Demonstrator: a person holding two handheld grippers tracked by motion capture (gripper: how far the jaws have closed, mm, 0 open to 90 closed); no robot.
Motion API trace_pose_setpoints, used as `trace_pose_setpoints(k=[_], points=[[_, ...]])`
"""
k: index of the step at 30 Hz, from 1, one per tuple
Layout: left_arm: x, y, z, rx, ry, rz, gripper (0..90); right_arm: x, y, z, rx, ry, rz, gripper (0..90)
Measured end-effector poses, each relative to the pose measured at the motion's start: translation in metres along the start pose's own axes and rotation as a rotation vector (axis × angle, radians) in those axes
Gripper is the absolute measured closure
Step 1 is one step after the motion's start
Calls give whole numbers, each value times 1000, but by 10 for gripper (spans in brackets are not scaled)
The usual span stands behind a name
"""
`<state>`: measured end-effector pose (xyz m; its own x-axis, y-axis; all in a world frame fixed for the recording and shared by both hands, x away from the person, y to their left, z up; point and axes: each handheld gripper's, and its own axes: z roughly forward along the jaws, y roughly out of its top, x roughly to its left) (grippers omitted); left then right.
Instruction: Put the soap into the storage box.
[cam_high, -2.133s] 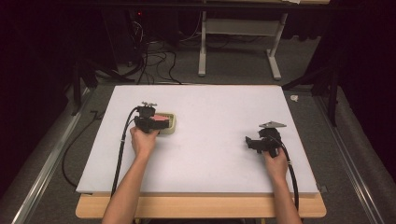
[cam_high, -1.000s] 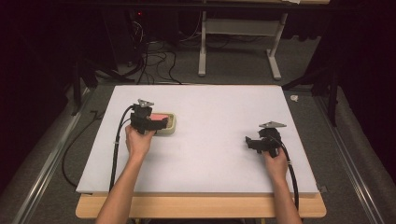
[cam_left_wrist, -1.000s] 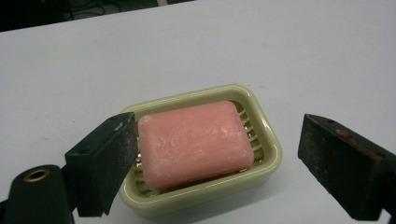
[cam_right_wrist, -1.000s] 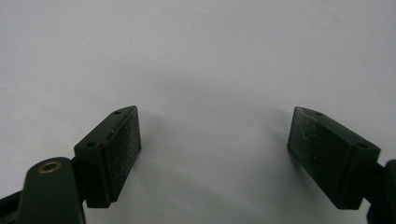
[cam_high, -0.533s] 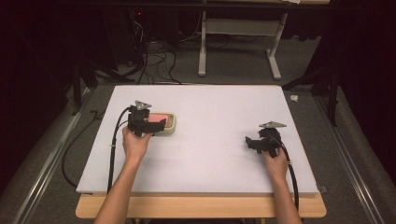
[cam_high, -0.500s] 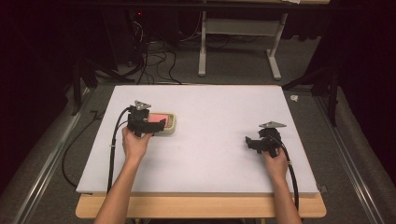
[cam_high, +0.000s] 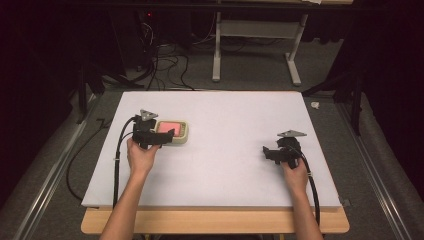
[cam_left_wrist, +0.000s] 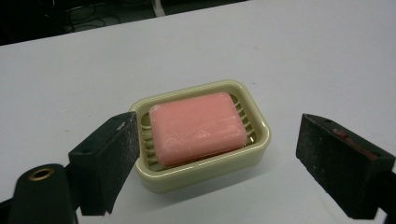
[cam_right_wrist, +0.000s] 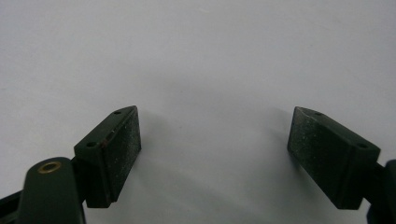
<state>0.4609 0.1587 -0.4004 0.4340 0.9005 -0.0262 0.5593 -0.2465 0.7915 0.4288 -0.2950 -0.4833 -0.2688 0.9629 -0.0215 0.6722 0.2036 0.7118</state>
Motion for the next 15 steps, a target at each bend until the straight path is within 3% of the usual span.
trace_pose_setpoints(k=[15], points=[[2,-5,-13,-29,0,-6,143,0,0,0,0,0,0,182]])
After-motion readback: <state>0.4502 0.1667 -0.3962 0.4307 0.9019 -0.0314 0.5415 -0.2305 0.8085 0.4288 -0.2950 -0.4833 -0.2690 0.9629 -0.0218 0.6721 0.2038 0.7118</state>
